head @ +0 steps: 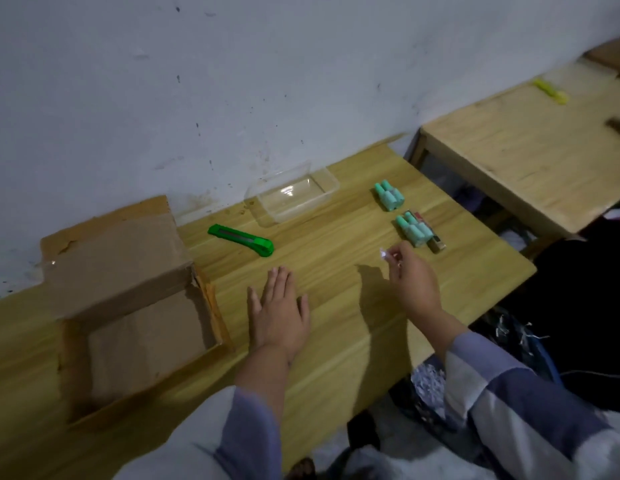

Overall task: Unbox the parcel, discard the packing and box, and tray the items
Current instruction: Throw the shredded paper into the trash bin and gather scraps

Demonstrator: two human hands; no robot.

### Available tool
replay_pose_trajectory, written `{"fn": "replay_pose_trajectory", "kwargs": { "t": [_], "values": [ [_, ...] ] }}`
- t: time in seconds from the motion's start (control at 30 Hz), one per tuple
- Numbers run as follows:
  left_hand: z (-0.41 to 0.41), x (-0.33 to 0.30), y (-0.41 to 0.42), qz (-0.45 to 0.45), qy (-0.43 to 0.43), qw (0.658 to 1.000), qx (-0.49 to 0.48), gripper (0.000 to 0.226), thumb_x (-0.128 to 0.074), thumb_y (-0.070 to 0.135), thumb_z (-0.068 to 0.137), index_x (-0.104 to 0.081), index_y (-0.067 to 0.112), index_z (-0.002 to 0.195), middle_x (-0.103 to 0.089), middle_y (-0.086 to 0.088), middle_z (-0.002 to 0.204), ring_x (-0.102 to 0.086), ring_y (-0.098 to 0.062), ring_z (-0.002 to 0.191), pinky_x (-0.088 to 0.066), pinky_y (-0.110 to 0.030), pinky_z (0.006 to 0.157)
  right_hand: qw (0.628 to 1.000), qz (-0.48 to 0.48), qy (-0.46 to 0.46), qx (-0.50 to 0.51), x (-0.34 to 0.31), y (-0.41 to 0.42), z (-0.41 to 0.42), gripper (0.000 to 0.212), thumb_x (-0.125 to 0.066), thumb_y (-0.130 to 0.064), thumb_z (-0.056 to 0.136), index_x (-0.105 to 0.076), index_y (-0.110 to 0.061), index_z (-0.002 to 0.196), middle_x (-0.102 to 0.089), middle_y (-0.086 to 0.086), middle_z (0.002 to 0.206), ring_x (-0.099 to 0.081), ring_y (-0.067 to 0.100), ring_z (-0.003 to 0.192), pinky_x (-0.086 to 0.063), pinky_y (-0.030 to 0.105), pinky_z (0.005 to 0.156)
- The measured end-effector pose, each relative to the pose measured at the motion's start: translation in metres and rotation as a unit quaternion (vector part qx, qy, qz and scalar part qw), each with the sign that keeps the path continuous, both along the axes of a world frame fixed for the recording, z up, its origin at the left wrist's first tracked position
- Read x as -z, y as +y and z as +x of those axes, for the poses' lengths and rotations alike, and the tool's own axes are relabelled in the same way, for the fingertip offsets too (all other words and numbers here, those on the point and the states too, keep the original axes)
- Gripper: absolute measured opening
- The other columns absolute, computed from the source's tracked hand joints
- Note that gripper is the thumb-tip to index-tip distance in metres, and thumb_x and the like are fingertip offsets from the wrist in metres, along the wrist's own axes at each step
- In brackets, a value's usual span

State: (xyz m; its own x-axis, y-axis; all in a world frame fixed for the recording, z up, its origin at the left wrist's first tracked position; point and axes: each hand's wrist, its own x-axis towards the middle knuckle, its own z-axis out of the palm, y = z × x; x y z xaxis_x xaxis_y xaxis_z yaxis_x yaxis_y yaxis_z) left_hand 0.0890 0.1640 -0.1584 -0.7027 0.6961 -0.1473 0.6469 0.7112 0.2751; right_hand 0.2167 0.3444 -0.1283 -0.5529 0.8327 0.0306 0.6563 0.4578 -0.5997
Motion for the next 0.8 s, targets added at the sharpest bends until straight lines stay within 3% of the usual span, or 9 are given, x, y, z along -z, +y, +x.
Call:
{"fn": "replay_pose_trajectory", "kwargs": {
  "t": [0.1,0.2,0.37,0.53,0.6,0.67,0.73,0.8],
  "values": [
    [0.010,-0.008,0.019,-0.001,-0.010,0.995,0.099,0.058,-0.024,0.042,0.100,-0.014,0.021,0.152,0.000,0.006,0.162,0.007,-0.011,0.148,0.003,-0.051,0.119,0.995,0.027,-0.002,0.098,0.004,0.003,0.042,0.023,-0.042,-0.029,0.099,-0.055,-0.016,0.113,-0.070,0.011,0.096,-0.064,0.030,0.081,-0.048,0.036,0.063],
    [0.022,-0.011,0.047,-0.041,-0.029,0.983,0.177,0.063,-0.023,0.048,0.099,-0.007,0.020,0.153,0.007,0.005,0.161,0.012,-0.013,0.147,0.004,-0.056,0.117,0.985,0.057,-0.013,0.160,0.001,0.007,0.086,0.023,-0.040,-0.018,0.098,-0.055,-0.022,0.115,-0.069,0.003,0.109,-0.065,0.029,0.087,-0.046,0.033,0.062],
    [0.040,0.000,0.067,-0.141,-0.042,0.964,0.222,0.084,-0.019,0.069,0.090,0.015,0.020,0.150,0.028,0.002,0.156,0.027,-0.020,0.143,0.011,-0.063,0.111,0.964,0.068,-0.043,0.254,-0.005,0.026,0.155,0.026,-0.034,-0.024,0.098,-0.055,-0.017,0.111,-0.063,0.012,0.107,-0.060,0.035,0.090,-0.052,0.044,0.072],
    [0.041,0.001,0.068,-0.149,-0.032,0.963,0.223,0.086,-0.016,0.071,0.088,0.018,0.021,0.149,0.030,0.002,0.156,0.028,-0.021,0.143,0.010,-0.063,0.112,0.939,-0.114,-0.179,0.270,0.011,0.052,0.193,0.043,-0.031,-0.040,0.098,-0.043,-0.030,0.138,-0.038,0.014,0.143,-0.045,0.039,0.124,-0.039,0.047,0.103],
    [0.042,0.001,0.067,-0.145,-0.029,0.964,0.222,0.086,-0.017,0.071,0.088,0.016,0.021,0.149,0.028,0.002,0.156,0.027,-0.020,0.144,0.008,-0.063,0.112,0.942,-0.111,-0.174,0.264,0.016,0.056,0.199,0.041,-0.035,-0.042,0.097,-0.050,-0.033,0.134,-0.048,0.011,0.139,-0.051,0.037,0.119,-0.045,0.047,0.098],
    [0.042,0.001,0.066,-0.143,-0.029,0.964,0.222,0.086,-0.019,0.070,0.089,0.015,0.021,0.150,0.027,0.003,0.157,0.026,-0.020,0.144,0.007,-0.063,0.112,0.948,-0.077,-0.141,0.275,0.016,0.057,0.200,0.037,-0.040,-0.038,0.096,-0.058,-0.029,0.126,-0.063,0.010,0.122,-0.061,0.035,0.104,-0.052,0.043,0.086],
    [0.042,0.002,0.066,-0.143,-0.028,0.964,0.220,0.086,-0.020,0.071,0.088,0.015,0.021,0.150,0.027,0.003,0.157,0.025,-0.019,0.144,0.007,-0.063,0.112,0.952,-0.055,-0.124,0.274,0.013,0.057,0.197,0.031,-0.044,-0.033,0.097,-0.062,-0.023,0.120,-0.068,0.011,0.110,-0.064,0.034,0.092,-0.054,0.040,0.077],
    [0.040,0.003,0.066,-0.143,-0.027,0.964,0.221,0.086,-0.019,0.071,0.088,0.015,0.022,0.150,0.028,0.003,0.156,0.026,-0.019,0.144,0.007,-0.063,0.112,0.954,-0.052,-0.114,0.272,0.008,0.055,0.191,0.028,-0.046,-0.031,0.097,-0.064,-0.021,0.116,-0.067,0.010,0.111,-0.064,0.033,0.093,-0.055,0.042,0.077]
  ]
}}
